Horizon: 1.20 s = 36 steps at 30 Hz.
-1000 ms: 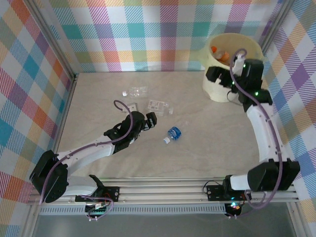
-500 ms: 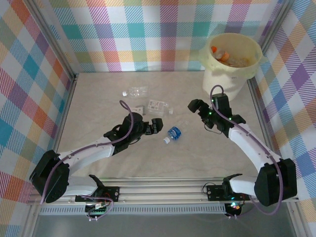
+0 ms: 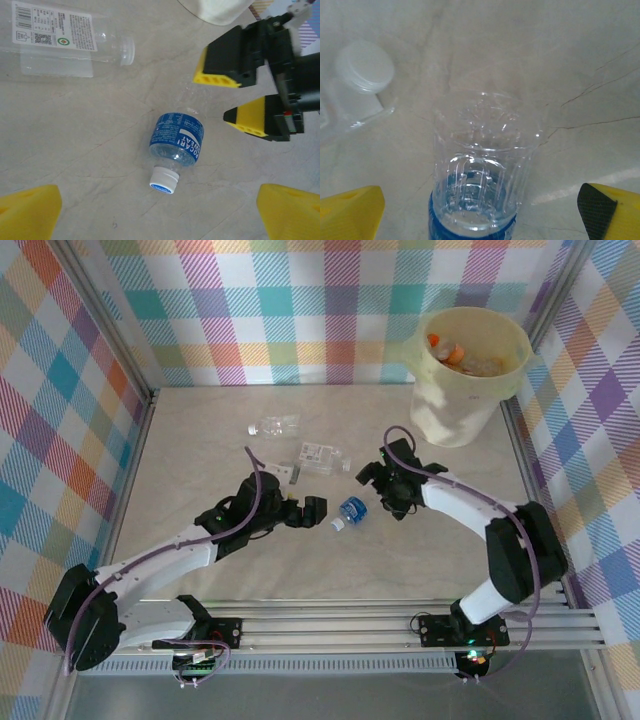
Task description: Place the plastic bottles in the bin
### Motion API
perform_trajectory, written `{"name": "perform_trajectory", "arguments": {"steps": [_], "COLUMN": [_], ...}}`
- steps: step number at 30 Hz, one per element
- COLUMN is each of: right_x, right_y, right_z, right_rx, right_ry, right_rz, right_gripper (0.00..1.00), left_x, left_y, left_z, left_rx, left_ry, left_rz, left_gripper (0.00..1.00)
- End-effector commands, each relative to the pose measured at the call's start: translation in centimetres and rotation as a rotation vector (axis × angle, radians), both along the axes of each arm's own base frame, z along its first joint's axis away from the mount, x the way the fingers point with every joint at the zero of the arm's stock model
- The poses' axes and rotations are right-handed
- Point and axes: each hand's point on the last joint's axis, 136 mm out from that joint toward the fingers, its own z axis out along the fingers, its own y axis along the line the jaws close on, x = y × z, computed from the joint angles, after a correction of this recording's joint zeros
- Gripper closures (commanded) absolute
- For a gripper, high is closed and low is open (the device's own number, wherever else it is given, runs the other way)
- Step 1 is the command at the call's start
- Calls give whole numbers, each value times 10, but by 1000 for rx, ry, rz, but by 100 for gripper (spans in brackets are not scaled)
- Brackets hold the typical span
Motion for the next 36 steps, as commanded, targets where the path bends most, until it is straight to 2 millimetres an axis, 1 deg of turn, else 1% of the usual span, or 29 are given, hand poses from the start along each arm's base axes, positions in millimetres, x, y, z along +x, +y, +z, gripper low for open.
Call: {"name": "perform_trajectory", "arguments": {"steps": [1, 7, 13, 17, 20, 22, 24, 27, 29, 32, 36], "right_x": [7, 15, 19, 21, 22, 21, 22, 22, 25, 27, 28], "right_y": [7, 14, 12, 11, 14, 15, 15, 14, 15, 15, 19], "right_z": [2, -11, -23, -28, -31, -33, -34, -33, -30, -25, -19], "right_rx": [-40, -52, -87, -104, -96, -91, -87, -85, -74, -60, -13], "right_ry": [-3, -16, -6, -10, -10, -8, -11, -22, -48, -84, -128], "right_rz": [-30, -68, -96, -87, -74, -71, -73, -82, -78, -76, -76], "right_gripper": [0, 1, 3, 7, 10, 15, 18, 24, 31, 39, 46], "left_x": [-3, -2, 0, 0, 1, 2, 2, 2, 3, 5, 6], "left_y": [6, 5, 2, 1, -1, -2, -3, -4, -3, -3, -5], "left_z": [-5, -8, -9, -9, -6, -4, -4, -4, -4, -3, 1], "left_rx": [18, 16, 12, 1, -15, -23, -27, -32, -34, -39, -54], "left_ry": [-9, -10, -7, -9, -16, -20, -21, -18, -18, -24, -35], "left_rz": [-4, -4, -9, -9, -8, -8, -10, -10, -5, 6, 3], "left_gripper": [0, 0, 0, 0, 0, 0, 0, 0, 0, 0, 0]}}
